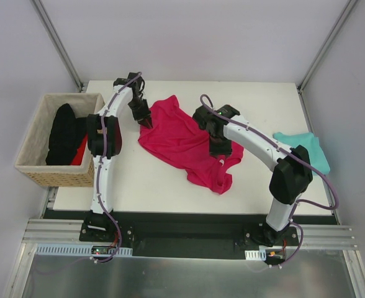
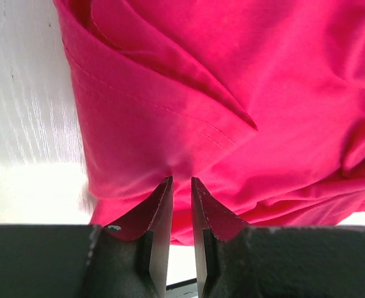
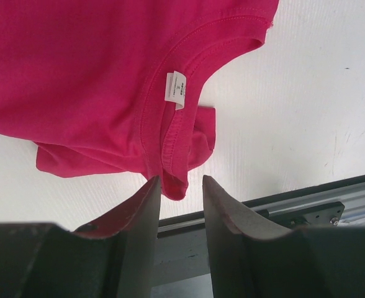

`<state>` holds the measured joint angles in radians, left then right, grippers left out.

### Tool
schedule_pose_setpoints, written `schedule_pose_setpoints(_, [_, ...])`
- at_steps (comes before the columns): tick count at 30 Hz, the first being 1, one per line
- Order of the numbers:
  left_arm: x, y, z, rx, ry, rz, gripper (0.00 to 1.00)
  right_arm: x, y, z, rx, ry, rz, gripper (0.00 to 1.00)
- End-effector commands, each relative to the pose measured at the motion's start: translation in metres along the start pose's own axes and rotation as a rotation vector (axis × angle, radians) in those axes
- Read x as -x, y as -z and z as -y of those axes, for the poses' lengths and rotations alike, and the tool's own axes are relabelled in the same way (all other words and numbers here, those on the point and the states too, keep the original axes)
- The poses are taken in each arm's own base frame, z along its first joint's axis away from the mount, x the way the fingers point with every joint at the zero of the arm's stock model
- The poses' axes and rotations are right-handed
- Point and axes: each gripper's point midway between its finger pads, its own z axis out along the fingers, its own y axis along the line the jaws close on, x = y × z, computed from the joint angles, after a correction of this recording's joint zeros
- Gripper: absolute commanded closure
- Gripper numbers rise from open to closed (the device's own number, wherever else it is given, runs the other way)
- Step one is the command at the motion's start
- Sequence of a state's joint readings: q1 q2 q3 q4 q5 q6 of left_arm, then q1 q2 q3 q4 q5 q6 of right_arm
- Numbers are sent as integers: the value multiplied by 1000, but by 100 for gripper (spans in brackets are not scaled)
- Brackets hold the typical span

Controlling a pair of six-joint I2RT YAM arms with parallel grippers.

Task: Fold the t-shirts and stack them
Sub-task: Flatten out the tshirt

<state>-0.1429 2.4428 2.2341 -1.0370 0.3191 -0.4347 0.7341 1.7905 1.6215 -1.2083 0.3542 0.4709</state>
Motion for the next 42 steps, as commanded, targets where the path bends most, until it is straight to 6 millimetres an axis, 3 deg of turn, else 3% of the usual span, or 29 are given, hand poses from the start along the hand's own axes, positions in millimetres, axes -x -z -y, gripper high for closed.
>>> schedule_pose_setpoints(1, [3, 6, -1, 14, 14, 5, 82, 2, 13, 10, 9, -27, 24, 64])
schedule_pose_setpoints(15, [-2, -3, -6, 21, 19, -29, 82, 2, 14, 9, 10, -30, 18, 64])
schedule_pose_setpoints(29, [-5, -19, -14, 39, 43, -61, 83, 0, 23, 22, -6, -37, 18, 64])
schedule_pose_setpoints(31, [-4, -21, -14, 37, 43, -64, 85, 1, 24, 23, -8, -42, 19, 64])
schedule_pose_setpoints(34, [-4, -23, -12, 26, 45, -69, 100, 2, 24, 25, -10, -44, 19, 64])
schedule_pose_setpoints(42, [1, -7, -4, 7, 38, -25, 100, 4, 22, 20, 2, -42, 15, 64])
